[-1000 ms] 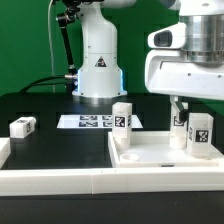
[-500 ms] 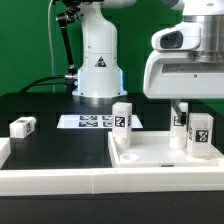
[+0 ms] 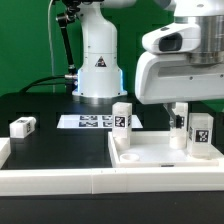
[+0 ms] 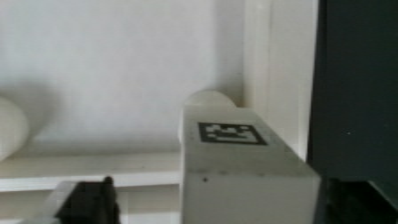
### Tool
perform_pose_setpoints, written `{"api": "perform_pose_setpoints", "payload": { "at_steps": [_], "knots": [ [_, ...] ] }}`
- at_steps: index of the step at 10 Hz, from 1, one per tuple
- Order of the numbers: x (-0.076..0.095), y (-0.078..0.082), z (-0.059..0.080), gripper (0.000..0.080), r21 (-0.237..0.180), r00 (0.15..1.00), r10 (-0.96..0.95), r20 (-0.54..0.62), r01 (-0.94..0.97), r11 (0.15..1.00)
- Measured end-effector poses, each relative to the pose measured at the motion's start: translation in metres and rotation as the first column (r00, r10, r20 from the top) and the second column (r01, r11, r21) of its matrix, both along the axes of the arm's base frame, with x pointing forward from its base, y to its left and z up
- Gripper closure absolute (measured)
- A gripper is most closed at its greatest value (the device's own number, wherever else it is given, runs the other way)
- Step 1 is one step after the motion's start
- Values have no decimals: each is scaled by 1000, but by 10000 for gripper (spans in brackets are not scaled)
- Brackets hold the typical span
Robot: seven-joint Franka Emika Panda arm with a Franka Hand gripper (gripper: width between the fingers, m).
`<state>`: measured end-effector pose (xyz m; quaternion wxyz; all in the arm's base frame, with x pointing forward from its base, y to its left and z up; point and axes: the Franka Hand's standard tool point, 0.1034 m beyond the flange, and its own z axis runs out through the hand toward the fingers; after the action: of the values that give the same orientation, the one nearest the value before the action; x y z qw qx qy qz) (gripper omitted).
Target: Assemble square table
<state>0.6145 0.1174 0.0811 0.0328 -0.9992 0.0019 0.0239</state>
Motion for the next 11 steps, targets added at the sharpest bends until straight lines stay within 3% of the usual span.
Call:
{"api": "perform_pose_setpoints", "payload": {
  "at_steps": [1,2,3,6,11],
  "knots": [
    [0,0,0,402,0,1000,0,0,0,1000],
    [0,0,0,402,0,1000,0,0,0,1000],
    [0,0,0,511,0,1000,-14,-1,14,1000],
    [1,-4,0,511,-2,992,-127,-8,127,992],
    [0,2,-1,511,-32,769,-638,-22,638,770]
  ]
}}
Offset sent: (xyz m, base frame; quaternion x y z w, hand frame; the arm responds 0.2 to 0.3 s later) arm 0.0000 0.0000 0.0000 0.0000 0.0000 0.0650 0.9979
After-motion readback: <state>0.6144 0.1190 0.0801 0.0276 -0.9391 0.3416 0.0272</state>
